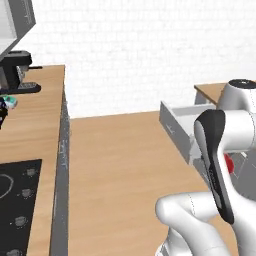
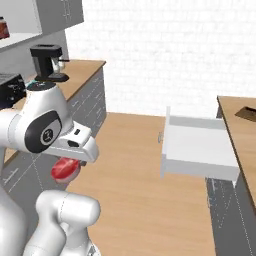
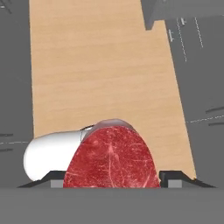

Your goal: Pick up the knife from the drawer and place it on the cutting board. Then place the meat from the plate to the cutting board.

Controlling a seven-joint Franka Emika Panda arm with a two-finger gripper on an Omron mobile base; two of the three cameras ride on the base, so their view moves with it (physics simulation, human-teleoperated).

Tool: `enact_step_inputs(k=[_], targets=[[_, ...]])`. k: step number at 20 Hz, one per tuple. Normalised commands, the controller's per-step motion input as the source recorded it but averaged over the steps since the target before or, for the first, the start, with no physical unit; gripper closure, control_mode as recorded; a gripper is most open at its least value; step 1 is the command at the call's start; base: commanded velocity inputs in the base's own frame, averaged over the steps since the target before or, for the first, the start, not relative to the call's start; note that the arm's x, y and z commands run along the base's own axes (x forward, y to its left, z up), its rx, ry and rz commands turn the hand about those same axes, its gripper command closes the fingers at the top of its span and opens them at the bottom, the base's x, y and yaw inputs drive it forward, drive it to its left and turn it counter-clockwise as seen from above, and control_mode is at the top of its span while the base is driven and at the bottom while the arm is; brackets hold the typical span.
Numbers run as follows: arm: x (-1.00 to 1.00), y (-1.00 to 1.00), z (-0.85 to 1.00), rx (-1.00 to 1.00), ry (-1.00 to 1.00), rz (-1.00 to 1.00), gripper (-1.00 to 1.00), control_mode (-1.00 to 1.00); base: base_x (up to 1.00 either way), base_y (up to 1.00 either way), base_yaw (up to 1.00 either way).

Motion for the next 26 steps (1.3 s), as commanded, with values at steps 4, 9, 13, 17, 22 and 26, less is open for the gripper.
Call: enact_step_inputs(k=[4, 9, 13, 17, 22, 26], targets=[[0.00, 0.00, 0.00, 0.00, 0.00, 0.00, 1.00, 1.00, 1.00, 0.10, 0.26], [0.00, 0.00, 0.00, 0.00, 0.00, 0.00, 1.00, 1.00, 1.00, 0.09, 0.21], [0.00, 0.00, 0.00, 0.00, 0.00, 0.00, 1.00, 1.00, 1.00, 0.04, 0.18], [0.00, 0.00, 0.00, 0.00, 0.00, 0.00, 1.00, 1.00, 1.00, 0.04, 0.14], [0.00, 0.00, 0.00, 0.00, 0.00, 0.00, 1.00, 1.00, 1.00, 0.01, 0.05], [0.00, 0.00, 0.00, 0.00, 0.00, 0.00, 1.00, 1.00, 1.00, 0.00, 0.00]])
